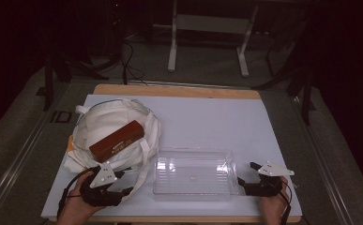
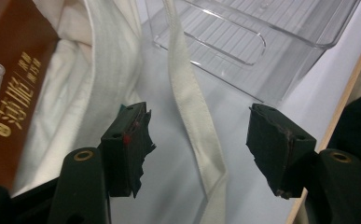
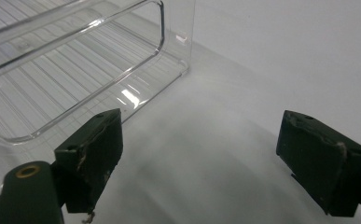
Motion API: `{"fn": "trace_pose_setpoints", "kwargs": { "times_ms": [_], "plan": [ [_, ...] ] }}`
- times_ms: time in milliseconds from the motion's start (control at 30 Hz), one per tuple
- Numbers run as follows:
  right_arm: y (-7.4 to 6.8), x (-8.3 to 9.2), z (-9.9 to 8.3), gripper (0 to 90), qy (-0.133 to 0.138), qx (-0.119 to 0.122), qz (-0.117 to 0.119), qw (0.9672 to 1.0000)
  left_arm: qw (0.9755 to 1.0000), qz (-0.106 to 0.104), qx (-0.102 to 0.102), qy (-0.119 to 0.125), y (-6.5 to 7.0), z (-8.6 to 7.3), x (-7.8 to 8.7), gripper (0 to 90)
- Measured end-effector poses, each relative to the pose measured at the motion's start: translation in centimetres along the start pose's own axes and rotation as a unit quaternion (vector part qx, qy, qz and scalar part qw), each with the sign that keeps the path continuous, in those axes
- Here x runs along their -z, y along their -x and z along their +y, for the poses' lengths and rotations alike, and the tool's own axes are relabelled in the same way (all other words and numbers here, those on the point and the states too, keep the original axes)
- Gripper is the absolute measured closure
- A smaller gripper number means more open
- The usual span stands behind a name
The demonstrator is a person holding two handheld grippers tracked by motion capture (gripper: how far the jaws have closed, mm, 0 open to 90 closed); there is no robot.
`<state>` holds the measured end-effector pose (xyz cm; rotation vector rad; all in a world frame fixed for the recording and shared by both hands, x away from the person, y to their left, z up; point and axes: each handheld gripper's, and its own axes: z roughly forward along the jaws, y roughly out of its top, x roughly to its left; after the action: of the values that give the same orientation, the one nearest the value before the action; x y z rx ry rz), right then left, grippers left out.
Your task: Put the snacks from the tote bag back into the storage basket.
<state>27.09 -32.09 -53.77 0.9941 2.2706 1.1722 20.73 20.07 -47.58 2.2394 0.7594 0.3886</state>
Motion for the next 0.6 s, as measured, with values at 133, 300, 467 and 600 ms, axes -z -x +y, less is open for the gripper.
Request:
{"fn": "trace_pose_setpoints", "kwargs": {
  "times_ms": [133,300,467,600],
  "plan": [
    [-0.1,0.0,0.0,14.5,0.000,0.002,-0.001,1.0000,1.0000,0.004,-0.006,0.000,-0.3,0.3,0.4,38.9],
    [-0.1,0.0,0.0,14.5,0.000,0.003,-0.002,1.0000,0.9999,0.007,-0.008,0.003,-0.7,0.6,0.9,38.8],
    [-0.1,0.0,0.0,14.5,0.003,0.006,-0.001,1.0000,0.9998,0.015,-0.012,0.007,-1.1,1.0,1.5,38.7],
    [-0.1,0.0,0.0,14.5,0.003,0.006,-0.001,1.0000,0.9996,0.021,-0.014,0.008,-1.3,1.2,1.8,38.6]
  ]
}}
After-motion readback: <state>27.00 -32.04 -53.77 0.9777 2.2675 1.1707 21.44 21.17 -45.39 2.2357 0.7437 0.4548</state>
